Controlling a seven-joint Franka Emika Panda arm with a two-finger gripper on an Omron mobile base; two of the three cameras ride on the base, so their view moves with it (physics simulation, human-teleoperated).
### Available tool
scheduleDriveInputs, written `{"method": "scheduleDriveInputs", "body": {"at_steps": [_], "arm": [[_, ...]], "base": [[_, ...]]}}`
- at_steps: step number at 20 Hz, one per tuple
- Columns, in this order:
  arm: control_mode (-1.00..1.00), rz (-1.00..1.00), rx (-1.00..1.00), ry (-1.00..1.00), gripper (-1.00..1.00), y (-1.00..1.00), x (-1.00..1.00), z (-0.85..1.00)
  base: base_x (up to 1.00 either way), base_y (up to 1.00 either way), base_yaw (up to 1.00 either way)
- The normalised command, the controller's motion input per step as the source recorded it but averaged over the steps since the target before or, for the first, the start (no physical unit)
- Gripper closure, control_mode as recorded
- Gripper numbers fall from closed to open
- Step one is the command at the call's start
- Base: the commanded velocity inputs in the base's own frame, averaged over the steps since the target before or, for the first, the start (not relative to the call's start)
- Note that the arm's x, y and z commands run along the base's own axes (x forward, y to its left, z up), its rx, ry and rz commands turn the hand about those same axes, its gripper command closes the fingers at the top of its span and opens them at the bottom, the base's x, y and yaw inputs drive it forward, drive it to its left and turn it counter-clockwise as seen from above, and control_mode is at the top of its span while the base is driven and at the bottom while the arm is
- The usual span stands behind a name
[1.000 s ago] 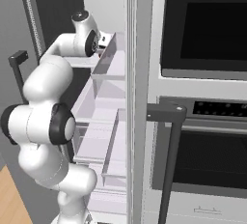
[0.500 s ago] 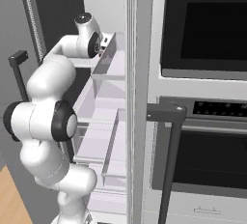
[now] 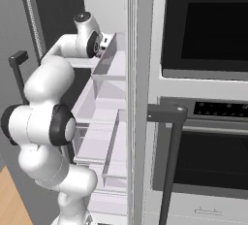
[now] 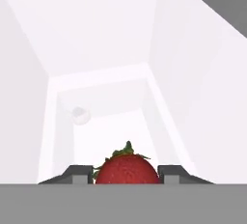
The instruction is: Take the strawberry from the fridge and place it on top of the pancake, located on the dining counter.
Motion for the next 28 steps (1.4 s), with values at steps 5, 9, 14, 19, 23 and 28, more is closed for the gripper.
{"method": "scheduleDriveInputs", "body": {"at_steps": [5,9,14,19,23,28], "arm": [[-1.0,-0.1,0.02,0.0,1.0,-0.01,-0.88,-0.04],[-1.0,-0.05,0.0,-0.04,1.0,0.1,-1.0,0.0],[-1.0,0.05,0.01,-0.08,1.0,0.32,-1.0,0.01],[-1.0,0.19,0.02,0.14,1.0,0.36,-1.0,-0.16],[-1.0,0.08,0.0,0.11,1.0,0.05,-0.97,-0.53],[-1.0,0.0,-0.01,0.03,1.0,-0.03,-0.86,-0.65]], "base": [[0.0,0.0,0.0],[0.0,0.0,0.0],[0.0,0.0,0.0],[0.0,0.0,0.0],[0.0,0.0,0.0],[0.0,0.0,0.0]]}}
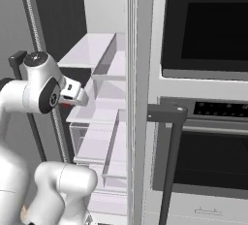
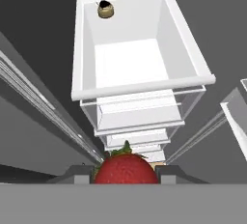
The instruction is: Take the strawberry from the fridge and place it on top of the pancake, located on the dining counter.
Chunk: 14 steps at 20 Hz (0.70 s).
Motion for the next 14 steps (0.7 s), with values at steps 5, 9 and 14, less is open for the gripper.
{"method": "scheduleDriveInputs", "body": {"at_steps": [5,9,14], "arm": [[-1.0,0.0,-0.03,0.0,1.0,0.0,-0.77,-0.55],[-1.0,0.0,0.0,0.02,1.0,-0.04,-0.53,-0.46],[-1.0,0.0,0.0,0.03,1.0,-0.05,-0.16,-0.24]], "base": [[0.0,0.0,0.0],[0.0,0.0,0.0],[0.0,0.0,0.0]]}}
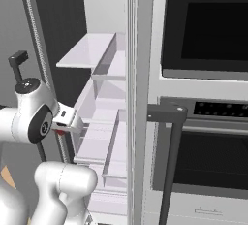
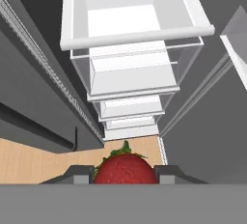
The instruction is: Take the strawberry from the fridge and place it on top of the pancake, located on the dining counter.
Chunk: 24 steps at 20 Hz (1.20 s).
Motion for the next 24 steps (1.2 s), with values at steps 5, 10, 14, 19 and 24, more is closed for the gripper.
{"method": "scheduleDriveInputs", "body": {"at_steps": [5,10,14,19,24], "arm": [[-1.0,0.0,0.0,0.0,1.0,0.0,0.0,0.0],[-1.0,0.0,0.0,0.0,1.0,0.0,-0.19,-0.01],[1.0,0.0,0.0,0.0,1.0,0.0,0.0,0.0],[1.0,0.0,0.0,0.0,1.0,0.0,0.0,0.0],[1.0,0.0,0.0,0.0,1.0,0.0,0.0,0.0]], "base": [[0.0,0.0,0.0],[0.0,0.0,0.0],[-0.93,0.43,-0.14],[-1.0,0.59,-0.48],[-0.99,0.26,-0.73]]}}
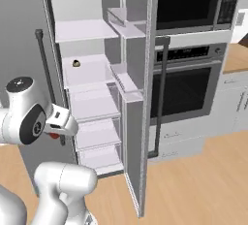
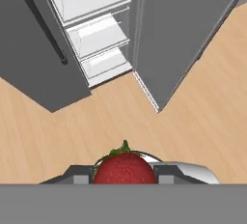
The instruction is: Take the strawberry from the fridge and place it on top of the pancake, located on the dining counter.
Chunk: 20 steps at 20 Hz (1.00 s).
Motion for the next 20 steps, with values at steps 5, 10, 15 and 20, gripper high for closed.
{"method": "scheduleDriveInputs", "body": {"at_steps": [5,10,15,20], "arm": [[1.0,0.0,0.0,0.0,1.0,0.0,0.0,0.0],[1.0,0.0,0.0,0.0,1.0,0.0,0.0,0.0],[1.0,0.0,0.0,0.0,1.0,0.0,0.0,0.0],[1.0,0.0,0.0,0.0,1.0,0.0,0.0,0.0]], "base": [[-0.54,-0.07,-0.78],[0.0,-0.56,-0.81],[0.0,-0.7,-0.79],[0.01,-1.0,-0.61]]}}
